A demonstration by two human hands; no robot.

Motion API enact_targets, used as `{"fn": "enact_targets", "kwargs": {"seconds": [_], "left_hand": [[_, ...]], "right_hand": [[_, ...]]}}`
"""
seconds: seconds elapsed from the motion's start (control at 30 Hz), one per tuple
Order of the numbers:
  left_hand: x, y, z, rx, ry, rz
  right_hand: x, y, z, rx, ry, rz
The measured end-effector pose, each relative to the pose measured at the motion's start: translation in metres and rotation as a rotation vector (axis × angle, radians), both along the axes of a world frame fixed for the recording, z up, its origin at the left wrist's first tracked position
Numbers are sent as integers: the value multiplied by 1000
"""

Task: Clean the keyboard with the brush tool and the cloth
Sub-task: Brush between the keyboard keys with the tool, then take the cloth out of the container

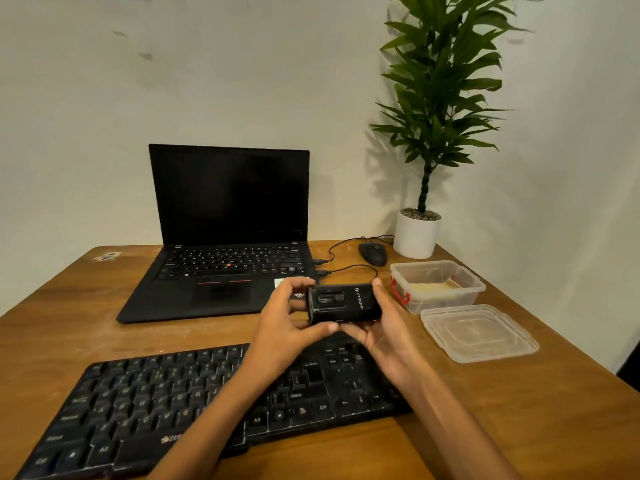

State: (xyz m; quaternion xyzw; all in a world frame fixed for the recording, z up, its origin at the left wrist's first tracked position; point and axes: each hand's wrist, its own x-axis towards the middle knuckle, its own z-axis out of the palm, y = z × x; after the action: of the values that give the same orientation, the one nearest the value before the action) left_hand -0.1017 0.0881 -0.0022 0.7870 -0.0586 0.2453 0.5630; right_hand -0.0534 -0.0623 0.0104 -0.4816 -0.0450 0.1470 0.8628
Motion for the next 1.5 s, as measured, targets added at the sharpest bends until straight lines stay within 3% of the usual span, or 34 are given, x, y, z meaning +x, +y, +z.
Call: {"fn": "enact_targets", "kwargs": {"seconds": [0.2, 0.37, 0.7, 0.9, 1.07, 1.23, 1.5], "left_hand": [[20, -59, 1, 172, 10, -14], [30, -122, 2, 475, 17, 25], [50, -205, -16, 792, 62, 26], [56, -215, -21, 866, 127, 30], [59, -219, -22, 927, 152, 52], [60, -217, -23, 954, 164, 40], [81, -194, 1, 830, 116, 72]], "right_hand": [[6, -65, 1, -89, -72, -206], [8, -131, -2, -384, -177, -437], [15, -213, -27, -783, -259, -589], [28, -228, -43, -1050, -260, -593], [30, -228, -46, -1158, -292, -599], [30, -228, -47, -1211, -310, -599], [42, -219, -25, -1172, -374, -622]]}}
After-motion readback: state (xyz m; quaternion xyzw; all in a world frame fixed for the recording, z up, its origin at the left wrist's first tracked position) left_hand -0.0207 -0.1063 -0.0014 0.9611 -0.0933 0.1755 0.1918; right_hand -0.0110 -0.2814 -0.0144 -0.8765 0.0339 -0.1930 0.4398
